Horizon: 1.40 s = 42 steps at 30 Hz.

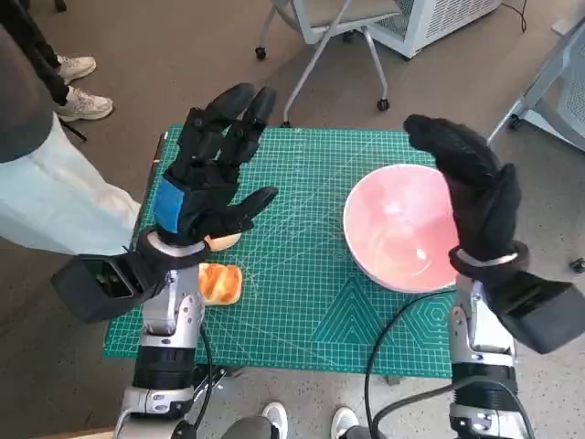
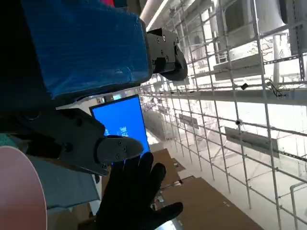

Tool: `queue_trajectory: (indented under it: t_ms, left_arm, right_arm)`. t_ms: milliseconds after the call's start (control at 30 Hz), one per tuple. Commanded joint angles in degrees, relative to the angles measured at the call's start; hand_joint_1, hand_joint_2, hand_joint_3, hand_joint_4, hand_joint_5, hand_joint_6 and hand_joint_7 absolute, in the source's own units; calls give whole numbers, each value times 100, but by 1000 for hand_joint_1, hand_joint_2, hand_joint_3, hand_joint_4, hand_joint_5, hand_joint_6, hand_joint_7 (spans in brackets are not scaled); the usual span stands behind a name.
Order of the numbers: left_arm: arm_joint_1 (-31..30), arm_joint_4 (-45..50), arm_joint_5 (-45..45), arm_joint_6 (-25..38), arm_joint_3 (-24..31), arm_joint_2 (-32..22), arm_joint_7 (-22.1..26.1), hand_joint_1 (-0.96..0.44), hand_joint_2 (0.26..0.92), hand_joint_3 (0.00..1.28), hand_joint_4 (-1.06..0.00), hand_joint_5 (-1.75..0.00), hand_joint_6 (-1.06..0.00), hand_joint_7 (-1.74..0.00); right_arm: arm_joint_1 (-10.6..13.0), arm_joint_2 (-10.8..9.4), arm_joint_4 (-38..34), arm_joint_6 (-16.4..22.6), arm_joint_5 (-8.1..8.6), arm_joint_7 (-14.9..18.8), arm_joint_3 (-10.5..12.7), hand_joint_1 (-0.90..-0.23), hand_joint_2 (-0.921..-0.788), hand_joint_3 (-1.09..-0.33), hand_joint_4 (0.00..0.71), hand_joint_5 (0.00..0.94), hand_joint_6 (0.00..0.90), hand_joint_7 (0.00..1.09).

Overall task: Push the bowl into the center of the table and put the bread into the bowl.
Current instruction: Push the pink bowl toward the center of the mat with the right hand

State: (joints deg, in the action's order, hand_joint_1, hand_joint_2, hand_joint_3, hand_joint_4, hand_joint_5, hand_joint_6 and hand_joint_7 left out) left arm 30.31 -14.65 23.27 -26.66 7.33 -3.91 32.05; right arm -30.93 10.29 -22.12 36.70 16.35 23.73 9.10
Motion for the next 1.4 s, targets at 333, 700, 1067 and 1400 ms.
queue_trajectory:
  t_ms: [333, 700, 1067, 1400]
  left_arm:
    - [6, -145, -66, -151, 33, -5, -21, -121, 875, 429, -138, -40, 1, -612]
    - [10, -207, -147, -276, 49, -17, -79, -166, 874, 429, -143, -42, 1, -634]
    - [-18, -194, -229, -372, 42, -61, -146, -206, 876, 425, -145, -43, 1, -640]
    - [-43, -178, -234, -388, 66, -89, -149, -210, 877, 419, -146, -42, 1, -636]
  right_arm:
    - [-418, 567, -1971, 625, 80, -312, 926, -662, -921, -775, 199, 1, 118, 420]
    - [-852, 994, -4022, 691, -126, -1091, 1304, -643, -921, -824, 148, 0, 108, 320]
    - [-1019, 973, -5018, -225, -111, -1556, 1448, -609, -921, -849, 142, 3, 150, 235]
    - [-1054, 717, -5196, -812, -84, -1550, 1493, -627, -921, -818, 146, 3, 165, 209]
